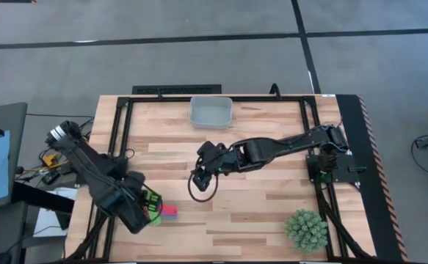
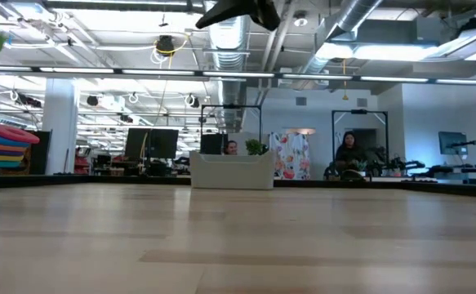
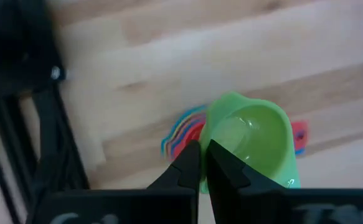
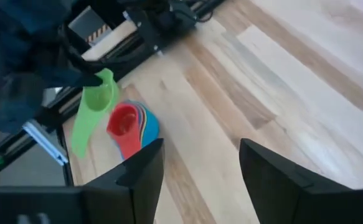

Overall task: Nest measuring cups in basket
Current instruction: Stack the green measuring cup on top of the red measuring cup

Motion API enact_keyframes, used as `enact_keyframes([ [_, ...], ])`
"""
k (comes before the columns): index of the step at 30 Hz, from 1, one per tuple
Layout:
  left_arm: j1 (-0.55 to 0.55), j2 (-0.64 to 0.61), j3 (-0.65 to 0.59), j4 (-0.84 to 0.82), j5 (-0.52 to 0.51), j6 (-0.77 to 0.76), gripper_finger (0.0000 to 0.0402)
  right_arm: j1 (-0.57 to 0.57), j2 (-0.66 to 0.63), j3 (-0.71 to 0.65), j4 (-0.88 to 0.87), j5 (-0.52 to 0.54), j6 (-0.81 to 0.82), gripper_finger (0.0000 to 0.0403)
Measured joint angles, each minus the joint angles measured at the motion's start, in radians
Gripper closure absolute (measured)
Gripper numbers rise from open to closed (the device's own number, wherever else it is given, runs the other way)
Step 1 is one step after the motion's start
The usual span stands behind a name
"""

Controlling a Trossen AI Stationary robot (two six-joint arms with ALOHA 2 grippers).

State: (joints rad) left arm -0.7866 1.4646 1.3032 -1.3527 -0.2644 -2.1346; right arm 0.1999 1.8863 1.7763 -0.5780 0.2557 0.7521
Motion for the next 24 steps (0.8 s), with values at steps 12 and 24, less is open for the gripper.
enact_keyframes([
  [12, -0.006, 0.157, 0.0, 0.067, 0.103, -0.04, 0.04, 0.038, 0.001, 0.0, -0.025, 0.001, -0.017, 0.0177],
  [24, -0.006, 0.157, -0.076, 0.101, 0.123, -0.04, 0.04, 0.078, 0.001, 0.0, -0.081, 0.0, -0.019, 0.0178],
])
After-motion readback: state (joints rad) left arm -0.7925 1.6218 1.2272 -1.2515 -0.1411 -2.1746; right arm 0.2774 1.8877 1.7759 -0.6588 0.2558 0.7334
